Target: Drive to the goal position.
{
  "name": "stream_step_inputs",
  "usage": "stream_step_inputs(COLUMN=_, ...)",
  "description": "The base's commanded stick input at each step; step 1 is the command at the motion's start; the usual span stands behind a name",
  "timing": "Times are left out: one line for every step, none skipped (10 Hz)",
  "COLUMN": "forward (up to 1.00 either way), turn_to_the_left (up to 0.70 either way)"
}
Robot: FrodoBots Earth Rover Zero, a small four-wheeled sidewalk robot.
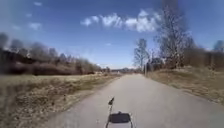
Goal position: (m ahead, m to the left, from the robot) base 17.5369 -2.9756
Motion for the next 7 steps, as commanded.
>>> stream_step_inputs(forward=1.0, turn_to_the_left=0.0)
stream_step_inputs(forward=1.0, turn_to_the_left=0.0)
stream_step_inputs(forward=1.0, turn_to_the_left=-0.23)
stream_step_inputs(forward=1.0, turn_to_the_left=-0.27)
stream_step_inputs(forward=1.0, turn_to_the_left=-0.24)
stream_step_inputs(forward=1.0, turn_to_the_left=0.0)
stream_step_inputs(forward=1.0, turn_to_the_left=0.0)
